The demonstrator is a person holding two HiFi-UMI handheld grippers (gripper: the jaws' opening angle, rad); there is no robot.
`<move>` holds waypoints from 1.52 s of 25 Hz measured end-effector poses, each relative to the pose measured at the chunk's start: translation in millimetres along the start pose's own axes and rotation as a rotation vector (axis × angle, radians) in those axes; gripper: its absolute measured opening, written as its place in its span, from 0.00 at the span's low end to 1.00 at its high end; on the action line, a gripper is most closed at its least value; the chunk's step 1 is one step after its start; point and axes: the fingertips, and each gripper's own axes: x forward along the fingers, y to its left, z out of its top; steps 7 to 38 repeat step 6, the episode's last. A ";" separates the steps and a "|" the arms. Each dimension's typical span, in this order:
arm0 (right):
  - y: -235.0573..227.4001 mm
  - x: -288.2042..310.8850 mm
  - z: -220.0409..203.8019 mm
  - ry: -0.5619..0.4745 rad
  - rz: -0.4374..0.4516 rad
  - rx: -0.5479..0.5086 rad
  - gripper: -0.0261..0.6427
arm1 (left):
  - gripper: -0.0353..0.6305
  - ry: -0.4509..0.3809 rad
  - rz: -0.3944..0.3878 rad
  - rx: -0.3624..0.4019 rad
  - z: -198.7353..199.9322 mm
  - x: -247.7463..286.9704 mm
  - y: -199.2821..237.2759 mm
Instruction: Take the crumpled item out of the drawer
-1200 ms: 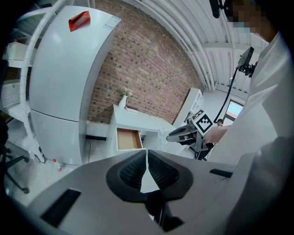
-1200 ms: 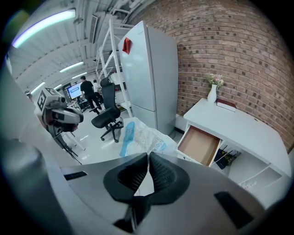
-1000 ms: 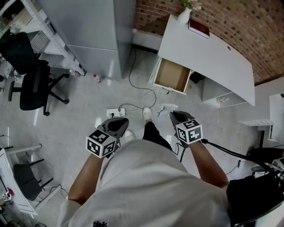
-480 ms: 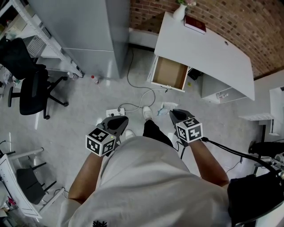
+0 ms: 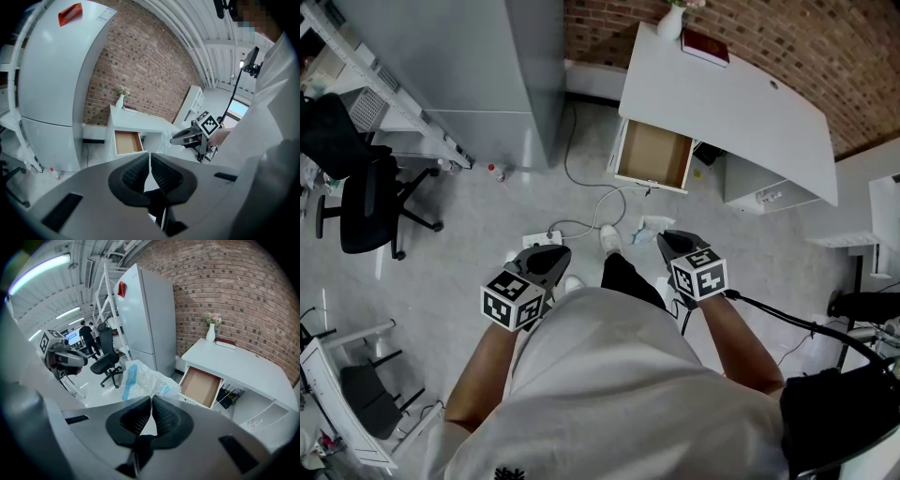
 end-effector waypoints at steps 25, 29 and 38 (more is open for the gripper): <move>-14.9 7.9 5.4 0.006 0.001 0.002 0.09 | 0.09 0.019 0.000 0.006 3.4 11.8 5.7; -14.9 7.9 5.4 0.006 0.001 0.002 0.09 | 0.09 0.019 0.000 0.006 3.4 11.8 5.7; -14.9 7.9 5.4 0.006 0.001 0.002 0.09 | 0.09 0.019 0.000 0.006 3.4 11.8 5.7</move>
